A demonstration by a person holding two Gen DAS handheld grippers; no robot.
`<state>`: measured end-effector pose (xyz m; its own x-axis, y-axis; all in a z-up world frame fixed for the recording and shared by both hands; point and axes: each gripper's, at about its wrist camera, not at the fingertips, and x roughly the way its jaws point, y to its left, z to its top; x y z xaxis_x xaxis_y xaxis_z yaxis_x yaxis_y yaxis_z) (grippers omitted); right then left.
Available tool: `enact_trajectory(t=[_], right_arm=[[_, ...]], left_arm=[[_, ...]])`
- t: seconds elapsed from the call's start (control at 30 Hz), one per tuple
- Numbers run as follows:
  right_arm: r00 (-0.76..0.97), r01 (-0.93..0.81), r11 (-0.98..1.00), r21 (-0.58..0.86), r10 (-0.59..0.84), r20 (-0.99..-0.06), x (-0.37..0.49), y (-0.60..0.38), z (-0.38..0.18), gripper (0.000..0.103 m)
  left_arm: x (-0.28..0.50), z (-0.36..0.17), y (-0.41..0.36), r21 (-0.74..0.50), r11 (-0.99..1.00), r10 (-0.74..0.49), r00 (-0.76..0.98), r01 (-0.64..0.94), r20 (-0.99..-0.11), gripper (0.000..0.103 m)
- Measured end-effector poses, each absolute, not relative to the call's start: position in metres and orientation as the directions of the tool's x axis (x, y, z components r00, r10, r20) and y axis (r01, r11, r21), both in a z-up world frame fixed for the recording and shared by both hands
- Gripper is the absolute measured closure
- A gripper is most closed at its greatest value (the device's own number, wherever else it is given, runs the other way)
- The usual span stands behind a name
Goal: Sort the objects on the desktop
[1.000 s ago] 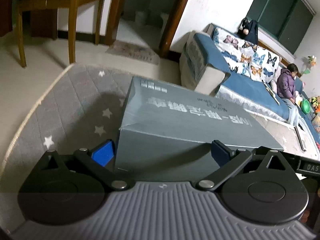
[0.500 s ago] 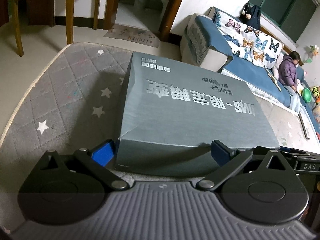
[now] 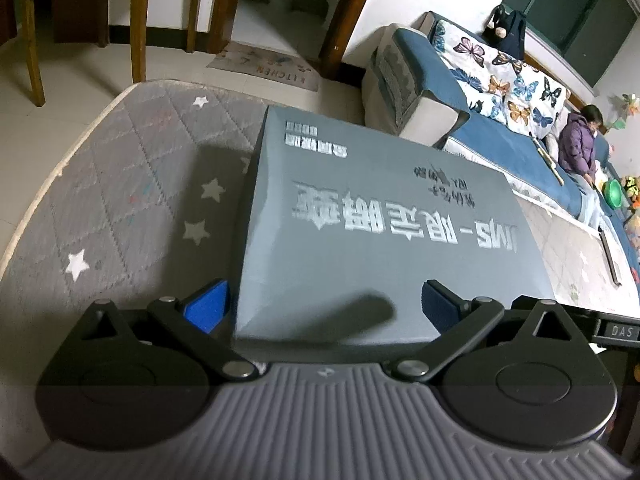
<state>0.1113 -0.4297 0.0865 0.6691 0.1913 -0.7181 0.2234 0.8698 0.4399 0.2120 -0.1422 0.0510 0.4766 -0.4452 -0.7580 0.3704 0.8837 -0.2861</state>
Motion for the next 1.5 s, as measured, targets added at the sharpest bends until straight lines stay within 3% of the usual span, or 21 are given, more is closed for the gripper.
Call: enact_trajectory(t=[0.87,1.5], right_arm=[[0.693,0.238,0.841,0.486,0.204,-0.692,0.133,-0.442,0.072,0.000],[0.762,0.199,0.850,0.487,0.178,-0.622,0.102,-0.432,0.129,0.000]], left_arm=[[0.234,0.030,-0.139,-0.368,0.874,-0.480,0.448,0.317,-0.754,0.001],[0.193,0.093,-0.133,-0.356,0.863,-0.501,0.523,0.359,-0.690,0.001]])
